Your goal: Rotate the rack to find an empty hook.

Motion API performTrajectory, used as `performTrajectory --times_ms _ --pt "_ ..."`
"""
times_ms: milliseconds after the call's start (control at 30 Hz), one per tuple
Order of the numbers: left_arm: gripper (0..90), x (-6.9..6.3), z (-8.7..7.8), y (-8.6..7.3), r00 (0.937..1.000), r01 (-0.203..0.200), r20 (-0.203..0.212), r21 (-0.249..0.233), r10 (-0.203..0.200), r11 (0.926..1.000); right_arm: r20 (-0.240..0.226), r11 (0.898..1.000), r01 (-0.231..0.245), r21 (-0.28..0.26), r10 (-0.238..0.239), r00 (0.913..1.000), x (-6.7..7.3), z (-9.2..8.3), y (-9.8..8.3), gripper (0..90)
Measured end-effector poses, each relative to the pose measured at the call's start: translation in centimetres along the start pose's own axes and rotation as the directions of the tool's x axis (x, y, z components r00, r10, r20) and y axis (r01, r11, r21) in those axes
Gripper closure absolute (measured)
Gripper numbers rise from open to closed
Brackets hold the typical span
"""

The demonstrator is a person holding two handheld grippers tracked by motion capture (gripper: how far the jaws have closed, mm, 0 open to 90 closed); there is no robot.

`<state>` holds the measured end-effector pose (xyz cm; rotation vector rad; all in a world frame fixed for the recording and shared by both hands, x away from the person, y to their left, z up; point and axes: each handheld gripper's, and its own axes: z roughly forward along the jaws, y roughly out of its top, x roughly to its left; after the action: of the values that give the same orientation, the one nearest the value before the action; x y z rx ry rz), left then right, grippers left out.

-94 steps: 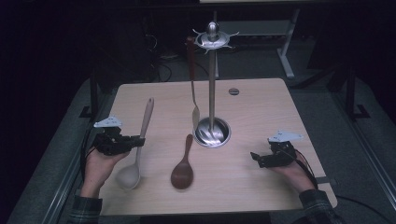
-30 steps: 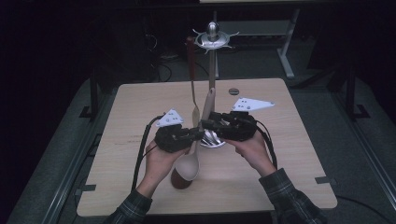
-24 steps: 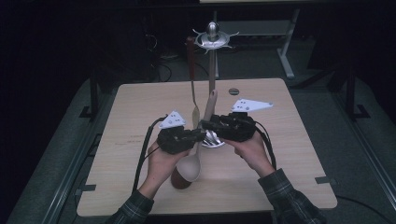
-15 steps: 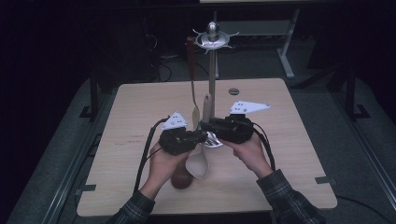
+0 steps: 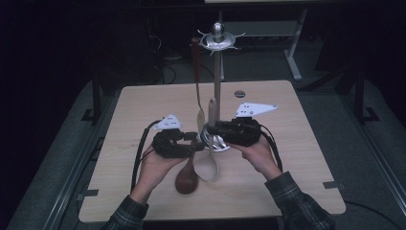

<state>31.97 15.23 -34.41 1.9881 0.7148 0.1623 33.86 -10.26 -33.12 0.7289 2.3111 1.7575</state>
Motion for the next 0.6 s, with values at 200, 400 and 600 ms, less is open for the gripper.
performTrajectory --times_ms 200,400,600 --pt "39.5 0.9 -1.6 -1.0 0.9996 0.009 -0.026 0.027 -0.008 0.9996 -0.047 1.000 0.029 0.007 -0.028 0.9985 -0.4 0.0 0.8 75.8" --pt "31.6 1.6 -3.0 -2.7 0.9992 0.008 -0.039 0.072 -0.005 0.9973 -0.064 0.998 0.064 -0.007 -0.064 0.9959 -0.6 -0.3 2.9 75.8" --pt "25.8 2.6 -4.3 -5.0 0.9982 0.019 -0.059 0.117 -0.012 0.9930 -0.058 0.995 0.095 -0.013 -0.095 0.9938 -0.6 -0.7 5.0 75.8"
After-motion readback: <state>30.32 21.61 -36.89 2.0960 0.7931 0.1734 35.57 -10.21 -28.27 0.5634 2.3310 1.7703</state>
